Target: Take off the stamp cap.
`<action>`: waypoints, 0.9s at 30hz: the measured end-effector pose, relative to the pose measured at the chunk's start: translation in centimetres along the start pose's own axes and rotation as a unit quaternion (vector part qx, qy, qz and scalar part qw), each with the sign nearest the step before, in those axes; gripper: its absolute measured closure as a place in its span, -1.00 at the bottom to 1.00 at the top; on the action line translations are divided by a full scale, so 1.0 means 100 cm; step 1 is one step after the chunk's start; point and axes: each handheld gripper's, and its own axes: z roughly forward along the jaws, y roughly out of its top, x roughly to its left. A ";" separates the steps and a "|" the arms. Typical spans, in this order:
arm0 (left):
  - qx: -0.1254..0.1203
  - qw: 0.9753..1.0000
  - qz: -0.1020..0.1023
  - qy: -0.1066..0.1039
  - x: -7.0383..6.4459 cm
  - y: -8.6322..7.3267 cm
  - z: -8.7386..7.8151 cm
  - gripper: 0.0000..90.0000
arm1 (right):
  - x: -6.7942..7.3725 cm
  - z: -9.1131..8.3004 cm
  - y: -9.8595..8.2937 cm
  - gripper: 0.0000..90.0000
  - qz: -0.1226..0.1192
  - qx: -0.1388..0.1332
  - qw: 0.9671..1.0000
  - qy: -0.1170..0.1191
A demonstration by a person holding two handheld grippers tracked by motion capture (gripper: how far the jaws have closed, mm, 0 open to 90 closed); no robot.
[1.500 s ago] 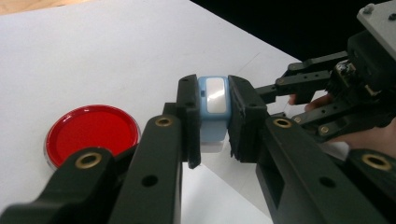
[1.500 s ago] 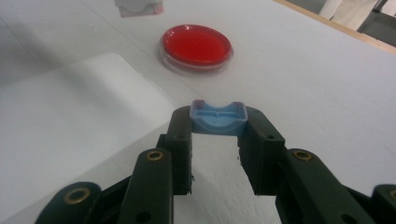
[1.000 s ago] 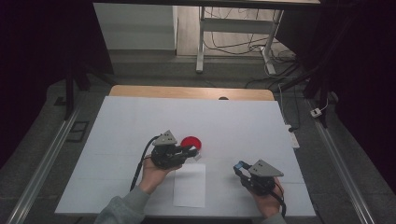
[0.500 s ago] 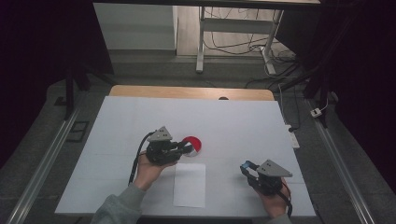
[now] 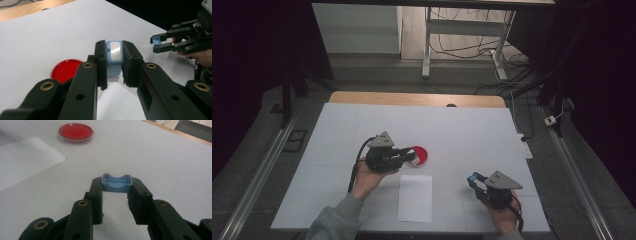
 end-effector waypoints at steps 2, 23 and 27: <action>0.001 1.000 0.000 0.000 0.002 0.001 0.000 0.67 | 0.000 0.000 0.000 0.46 0.000 0.002 1.000 0.000; 0.017 1.000 0.003 0.013 0.020 0.007 0.008 0.67 | -0.003 0.001 -0.001 0.46 -0.001 0.003 1.000 -0.001; 0.018 1.000 0.004 0.013 0.023 0.010 0.012 0.67 | -0.003 0.000 -0.001 0.46 -0.001 0.003 1.000 -0.003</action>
